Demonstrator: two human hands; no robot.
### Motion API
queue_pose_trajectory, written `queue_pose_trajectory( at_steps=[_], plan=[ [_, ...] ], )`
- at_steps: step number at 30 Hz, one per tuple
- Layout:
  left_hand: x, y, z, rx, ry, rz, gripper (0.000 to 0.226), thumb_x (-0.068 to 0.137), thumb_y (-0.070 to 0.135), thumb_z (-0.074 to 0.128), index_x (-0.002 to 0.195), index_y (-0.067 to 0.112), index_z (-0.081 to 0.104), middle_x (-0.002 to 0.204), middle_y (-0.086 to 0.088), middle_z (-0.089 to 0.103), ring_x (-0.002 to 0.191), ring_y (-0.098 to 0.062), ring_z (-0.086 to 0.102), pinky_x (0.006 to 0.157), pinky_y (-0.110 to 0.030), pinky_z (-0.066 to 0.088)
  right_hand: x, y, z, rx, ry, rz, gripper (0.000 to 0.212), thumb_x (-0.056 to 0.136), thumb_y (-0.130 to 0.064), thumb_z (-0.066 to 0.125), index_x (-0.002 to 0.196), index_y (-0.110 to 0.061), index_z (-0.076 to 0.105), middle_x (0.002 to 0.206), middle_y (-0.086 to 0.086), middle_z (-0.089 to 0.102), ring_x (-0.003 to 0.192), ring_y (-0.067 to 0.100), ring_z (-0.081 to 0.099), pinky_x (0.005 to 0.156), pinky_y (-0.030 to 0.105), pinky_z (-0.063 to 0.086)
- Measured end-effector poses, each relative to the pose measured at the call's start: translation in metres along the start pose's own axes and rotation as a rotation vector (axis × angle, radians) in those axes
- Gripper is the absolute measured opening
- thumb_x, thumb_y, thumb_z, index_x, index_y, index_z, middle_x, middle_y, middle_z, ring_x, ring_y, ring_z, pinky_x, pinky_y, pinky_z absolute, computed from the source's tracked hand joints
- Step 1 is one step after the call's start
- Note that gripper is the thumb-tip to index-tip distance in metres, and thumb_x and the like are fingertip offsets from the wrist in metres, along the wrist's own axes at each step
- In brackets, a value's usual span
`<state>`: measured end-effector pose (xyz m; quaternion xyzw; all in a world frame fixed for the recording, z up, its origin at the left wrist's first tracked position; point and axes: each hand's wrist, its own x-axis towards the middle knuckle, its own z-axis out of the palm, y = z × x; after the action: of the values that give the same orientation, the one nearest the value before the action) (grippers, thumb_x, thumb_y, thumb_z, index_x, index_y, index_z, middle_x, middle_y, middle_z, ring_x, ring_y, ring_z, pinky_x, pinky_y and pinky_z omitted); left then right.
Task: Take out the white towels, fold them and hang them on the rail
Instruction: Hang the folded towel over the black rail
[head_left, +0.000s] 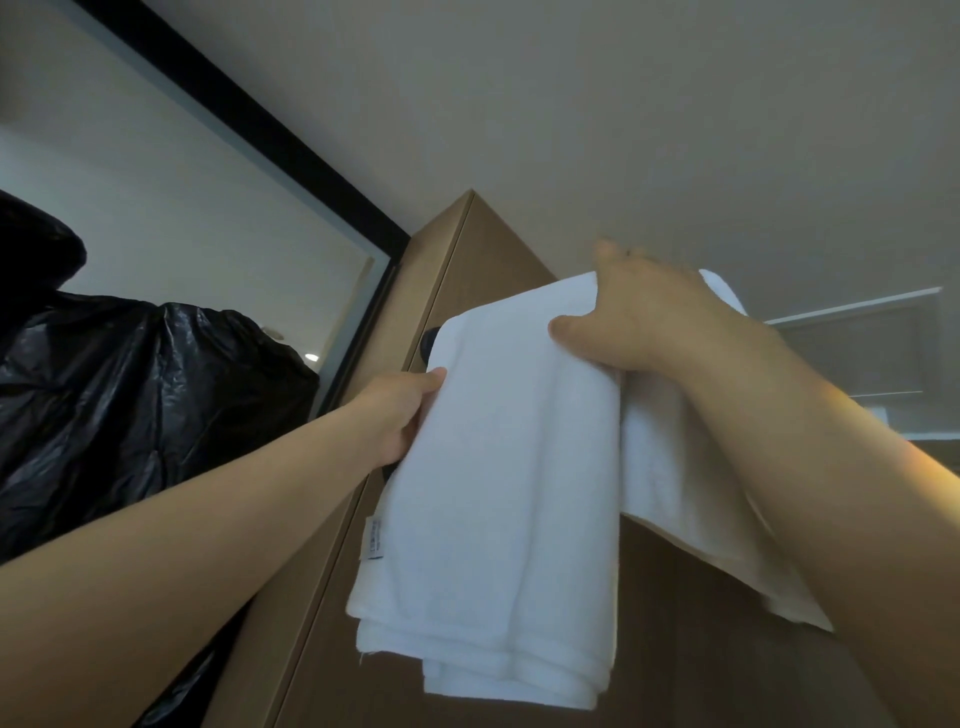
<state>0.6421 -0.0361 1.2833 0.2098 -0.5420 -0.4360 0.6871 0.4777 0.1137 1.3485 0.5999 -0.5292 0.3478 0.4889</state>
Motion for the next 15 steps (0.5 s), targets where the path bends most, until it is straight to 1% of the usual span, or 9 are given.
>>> queue_pose_trajectory(
  at_steps=[2,3,5,7,8,10,12,13,15],
  plan=[
    [0.0,-0.001,0.001,0.002,0.028,0.008,0.031,0.096,0.026,0.06,0.115,0.002,0.065,0.11,-0.013,0.071,0.094,-0.03,0.067,0.078,-0.037,0.054,-0.021,-0.003,0.003,-0.006,0.104,-0.026,0.088,0.08,-0.056,0.059,0.15,-0.021,0.02,0.135,0.015,0.046,0.128,0.035,0.042,0.096,0.042,0.037],
    [0.0,-0.001,0.0,0.006,0.04,0.014,0.03,0.095,0.026,0.061,0.112,0.002,0.066,0.107,-0.013,0.071,0.089,-0.029,0.067,0.074,-0.035,0.054,-0.032,-0.005,0.005,0.004,0.15,-0.042,0.091,0.077,-0.061,0.059,0.15,-0.024,0.02,0.131,0.013,0.05,0.123,0.033,0.046,0.09,0.041,0.04],
    [0.002,0.0,-0.001,0.018,0.067,0.037,0.027,0.094,0.027,0.064,0.105,0.003,0.068,0.099,-0.012,0.072,0.08,-0.027,0.067,0.071,-0.032,0.053,-0.043,-0.007,0.009,0.103,0.147,-0.046,0.083,0.079,-0.058,0.06,0.146,-0.021,0.027,0.116,0.008,0.06,0.103,0.027,0.056,0.078,0.035,0.045],
    [0.004,0.002,0.0,0.021,0.101,0.067,0.022,0.092,0.026,0.066,0.093,0.005,0.069,0.087,-0.008,0.072,0.072,-0.024,0.066,0.066,-0.03,0.053,-0.037,-0.004,0.014,0.229,0.082,-0.032,0.067,0.085,-0.04,0.062,0.141,-0.015,0.035,0.107,0.006,0.064,0.09,0.023,0.057,0.08,0.036,0.05],
    [0.004,0.003,0.0,0.018,0.122,0.081,0.02,0.091,0.026,0.067,0.087,0.007,0.068,0.082,-0.007,0.071,0.069,-0.022,0.065,0.062,-0.028,0.051,-0.032,-0.001,0.016,0.278,0.065,-0.028,0.059,0.087,-0.03,0.062,0.139,-0.014,0.038,0.108,0.006,0.065,0.091,0.022,0.057,0.082,0.036,0.05],
    [0.006,0.006,0.001,0.016,0.169,0.103,0.02,0.091,0.026,0.067,0.079,0.01,0.064,0.08,-0.005,0.069,0.07,-0.022,0.064,0.064,-0.028,0.051,-0.023,0.001,0.018,0.361,0.081,-0.034,0.053,0.088,-0.016,0.06,0.138,-0.016,0.043,0.122,0.005,0.061,0.105,0.022,0.055,0.086,0.03,0.044],
    [0.01,0.01,0.003,0.028,0.213,0.126,0.022,0.09,0.027,0.067,0.078,0.011,0.061,0.087,-0.007,0.069,0.08,-0.026,0.064,0.078,-0.034,0.054,-0.015,0.005,0.021,0.401,0.125,-0.055,0.054,0.088,-0.015,0.06,0.14,-0.022,0.046,0.134,0.001,0.056,0.121,0.02,0.05,0.087,0.023,0.035],
    [0.013,0.012,0.004,0.036,0.236,0.146,0.023,0.09,0.028,0.067,0.077,0.01,0.06,0.09,-0.008,0.068,0.085,-0.028,0.063,0.085,-0.037,0.053,-0.011,0.007,0.022,0.403,0.151,-0.071,0.055,0.088,-0.017,0.061,0.141,-0.023,0.047,0.136,0.0,0.055,0.125,0.02,0.049,0.089,0.023,0.034],
    [0.019,0.018,0.007,0.073,0.286,0.232,0.024,0.09,0.027,0.066,0.08,0.006,0.061,0.09,-0.009,0.064,0.084,-0.026,0.058,0.087,-0.037,0.049,-0.005,0.01,0.023,0.397,0.204,-0.102,0.054,0.088,-0.02,0.062,0.14,-0.023,0.048,0.136,-0.001,0.056,0.127,0.02,0.048,0.093,0.026,0.034]
  ],
)
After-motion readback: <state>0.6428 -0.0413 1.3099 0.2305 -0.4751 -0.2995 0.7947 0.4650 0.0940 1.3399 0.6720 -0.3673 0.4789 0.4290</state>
